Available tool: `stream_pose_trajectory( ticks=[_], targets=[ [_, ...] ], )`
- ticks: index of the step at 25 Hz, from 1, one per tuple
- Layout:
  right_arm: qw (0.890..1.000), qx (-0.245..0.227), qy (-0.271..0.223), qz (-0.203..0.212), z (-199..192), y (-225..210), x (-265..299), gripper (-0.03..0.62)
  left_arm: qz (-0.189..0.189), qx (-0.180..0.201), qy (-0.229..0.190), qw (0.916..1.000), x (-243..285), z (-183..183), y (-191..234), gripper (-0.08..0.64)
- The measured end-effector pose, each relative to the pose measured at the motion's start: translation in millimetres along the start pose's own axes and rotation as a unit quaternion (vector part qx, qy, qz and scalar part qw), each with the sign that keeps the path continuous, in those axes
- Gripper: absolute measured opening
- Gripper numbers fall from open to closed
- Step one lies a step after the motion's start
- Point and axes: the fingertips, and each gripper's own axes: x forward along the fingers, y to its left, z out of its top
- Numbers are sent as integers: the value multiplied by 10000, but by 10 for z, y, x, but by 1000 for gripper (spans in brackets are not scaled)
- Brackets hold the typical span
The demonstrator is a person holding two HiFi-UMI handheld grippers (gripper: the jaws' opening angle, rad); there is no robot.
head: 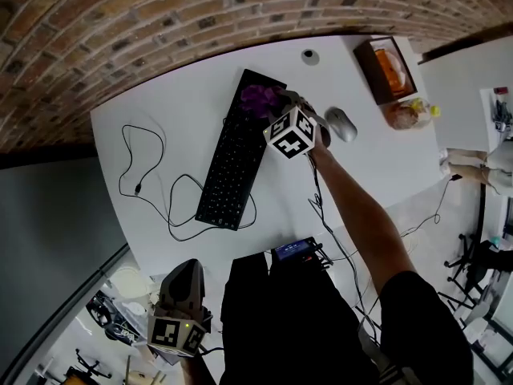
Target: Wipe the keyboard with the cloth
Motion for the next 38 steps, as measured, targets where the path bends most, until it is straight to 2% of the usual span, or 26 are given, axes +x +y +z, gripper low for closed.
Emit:
stream_pose_trajectory(
  ticks=[6, 23, 30, 35, 38],
  targets=[
    [9997, -121, 95, 185, -84, 235, -80, 104, -60, 35, -58, 10000, 0, 33, -24, 14],
    [9977, 55, 118, 663, -181, 867, -376, 104, -306, 230, -214, 9990, -96, 30, -126, 14],
    [9962, 58, 147, 854, -220, 1197, -502, 106, -453, 305, -151, 9984, -181, -98, -136, 14],
    [9955, 95, 153, 931, -236, 1416, -596, 106, -541, 456, -276, 9971, -238, -148, -98, 14],
    [9949, 90, 210, 981, -247, 1548, -646, 104, -538, 363, -266, 9975, -272, -132, -107, 14]
  ],
)
